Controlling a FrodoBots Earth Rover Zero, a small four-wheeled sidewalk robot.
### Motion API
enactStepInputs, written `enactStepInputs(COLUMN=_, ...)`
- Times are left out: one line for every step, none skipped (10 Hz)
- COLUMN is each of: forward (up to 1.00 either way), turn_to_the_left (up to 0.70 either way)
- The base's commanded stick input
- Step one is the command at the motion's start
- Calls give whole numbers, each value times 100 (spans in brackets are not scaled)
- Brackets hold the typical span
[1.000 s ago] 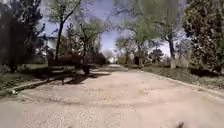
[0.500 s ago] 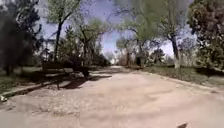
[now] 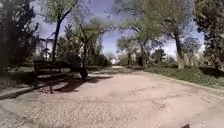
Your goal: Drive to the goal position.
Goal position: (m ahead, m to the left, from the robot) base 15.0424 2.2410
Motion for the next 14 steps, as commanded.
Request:
enactStepInputs(forward=70, turn_to_the_left=0)
enactStepInputs(forward=70, turn_to_the_left=0)
enactStepInputs(forward=70, turn_to_the_left=0)
enactStepInputs(forward=70, turn_to_the_left=-3)
enactStepInputs(forward=70, turn_to_the_left=-19)
enactStepInputs(forward=70, turn_to_the_left=-34)
enactStepInputs(forward=70, turn_to_the_left=-35)
enactStepInputs(forward=70, turn_to_the_left=-3)
enactStepInputs(forward=70, turn_to_the_left=0)
enactStepInputs(forward=70, turn_to_the_left=0)
enactStepInputs(forward=70, turn_to_the_left=0)
enactStepInputs(forward=70, turn_to_the_left=0)
enactStepInputs(forward=70, turn_to_the_left=0)
enactStepInputs(forward=70, turn_to_the_left=0)
